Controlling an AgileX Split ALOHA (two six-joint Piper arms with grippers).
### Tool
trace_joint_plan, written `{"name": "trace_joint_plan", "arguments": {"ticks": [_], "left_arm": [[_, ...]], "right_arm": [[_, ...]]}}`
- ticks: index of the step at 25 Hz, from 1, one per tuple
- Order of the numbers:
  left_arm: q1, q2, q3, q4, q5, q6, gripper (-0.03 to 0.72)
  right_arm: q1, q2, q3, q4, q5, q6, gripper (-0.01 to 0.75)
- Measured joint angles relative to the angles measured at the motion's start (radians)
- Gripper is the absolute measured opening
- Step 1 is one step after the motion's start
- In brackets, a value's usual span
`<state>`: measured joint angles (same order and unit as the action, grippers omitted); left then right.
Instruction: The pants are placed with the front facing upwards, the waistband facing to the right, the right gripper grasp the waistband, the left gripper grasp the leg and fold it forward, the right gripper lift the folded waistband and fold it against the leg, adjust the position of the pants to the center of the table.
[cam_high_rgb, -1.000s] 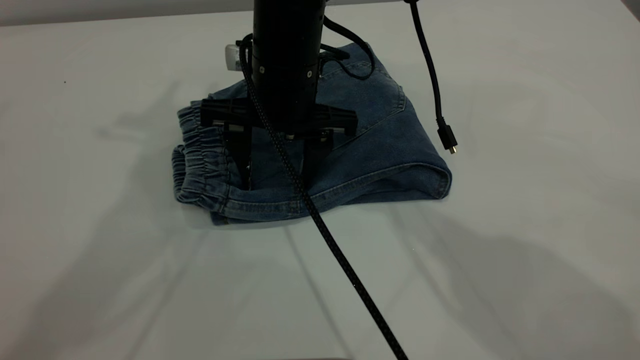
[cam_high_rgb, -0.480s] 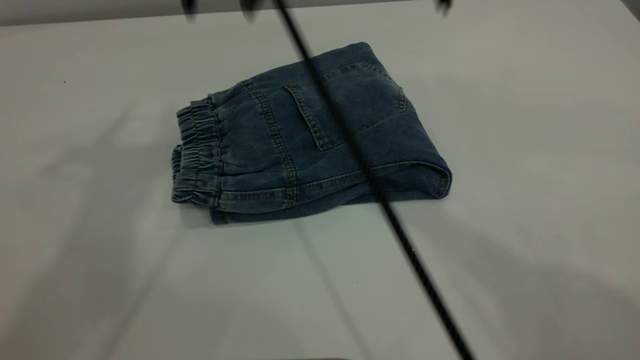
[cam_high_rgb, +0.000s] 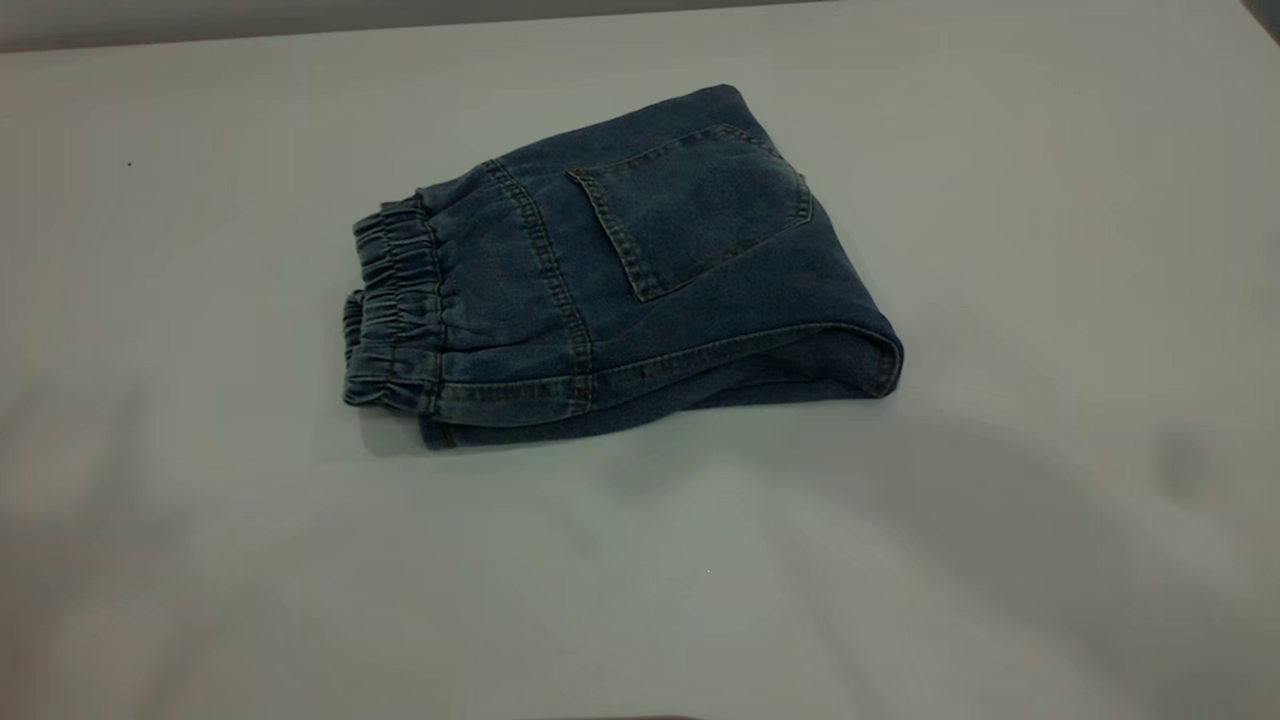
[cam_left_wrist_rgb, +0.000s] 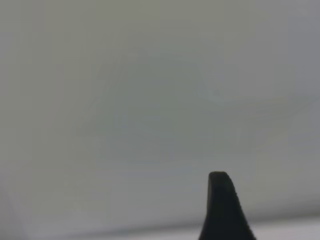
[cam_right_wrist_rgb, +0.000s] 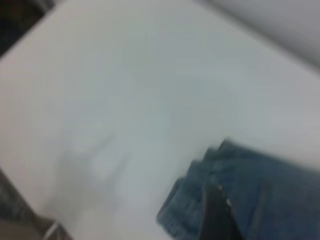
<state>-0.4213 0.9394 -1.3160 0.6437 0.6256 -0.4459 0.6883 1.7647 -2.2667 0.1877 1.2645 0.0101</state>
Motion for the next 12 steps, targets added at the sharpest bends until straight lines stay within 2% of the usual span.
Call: {"name": "trace_joint_plan", "arguments": {"ticks": [4, 8, 12], "left_arm": [[0.0, -0.087, -0.001, -0.226, 0.234, 0.264, 0.41], [0.0, -0.141, -0.001, -0.416, 0.533, 0.473, 0.41], [-0.001, -0.172, 0.016, -0.528, 0.548, 0.509, 0.41]], "right_arm": [[0.0, -0.123, 0.036, -0.022, 0.004, -0.01, 0.376], [0.0, -0.229, 0.17, -0.025, 0.005, -0.018, 0.376], [0.0, -0.345, 0.392, -0.035, 0.007, -0.021, 0.376]]}}
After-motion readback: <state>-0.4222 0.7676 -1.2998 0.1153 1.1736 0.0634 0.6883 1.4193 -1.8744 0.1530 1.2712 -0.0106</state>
